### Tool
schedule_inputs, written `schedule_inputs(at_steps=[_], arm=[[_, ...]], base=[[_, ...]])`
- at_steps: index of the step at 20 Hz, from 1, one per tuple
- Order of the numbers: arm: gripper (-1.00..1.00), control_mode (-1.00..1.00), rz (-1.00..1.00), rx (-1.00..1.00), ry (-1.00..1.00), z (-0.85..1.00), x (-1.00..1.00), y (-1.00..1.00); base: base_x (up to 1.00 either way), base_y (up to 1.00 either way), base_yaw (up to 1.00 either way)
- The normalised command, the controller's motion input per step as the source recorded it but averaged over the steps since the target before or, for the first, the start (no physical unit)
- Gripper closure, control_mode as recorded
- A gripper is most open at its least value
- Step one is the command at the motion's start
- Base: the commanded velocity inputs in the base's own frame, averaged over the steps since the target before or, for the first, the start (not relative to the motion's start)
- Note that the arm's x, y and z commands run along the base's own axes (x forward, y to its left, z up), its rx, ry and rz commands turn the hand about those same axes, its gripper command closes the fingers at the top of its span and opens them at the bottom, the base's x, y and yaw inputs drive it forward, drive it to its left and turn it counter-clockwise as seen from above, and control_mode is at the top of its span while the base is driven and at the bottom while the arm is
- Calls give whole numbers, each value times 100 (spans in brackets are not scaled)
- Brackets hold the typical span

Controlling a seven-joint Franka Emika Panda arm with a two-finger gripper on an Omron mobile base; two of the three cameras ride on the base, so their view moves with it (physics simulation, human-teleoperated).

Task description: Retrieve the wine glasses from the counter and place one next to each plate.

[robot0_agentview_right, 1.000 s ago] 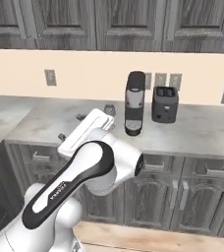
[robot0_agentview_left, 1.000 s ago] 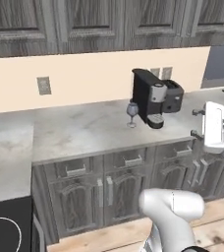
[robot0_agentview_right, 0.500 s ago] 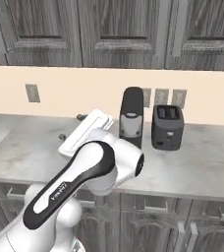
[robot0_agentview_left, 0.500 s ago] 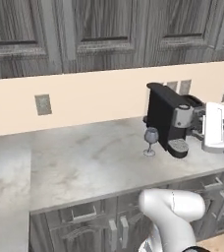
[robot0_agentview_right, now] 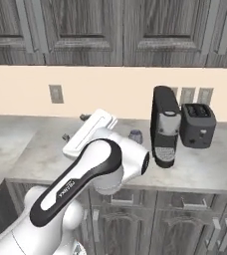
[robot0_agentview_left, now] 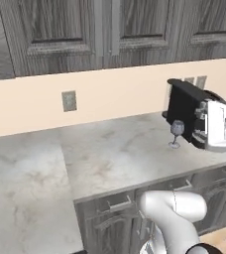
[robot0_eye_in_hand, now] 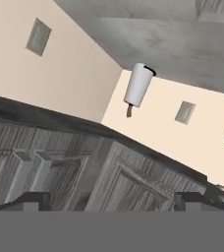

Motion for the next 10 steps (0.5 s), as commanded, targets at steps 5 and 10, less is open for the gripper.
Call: schedule_inputs(at_steps=[5,10], arm=[[-100,100,0,0,0,0,0,0],[-100,100,0,0,0,0,0,0]], base=[[-17,43,-27],[0,-1,-25]])
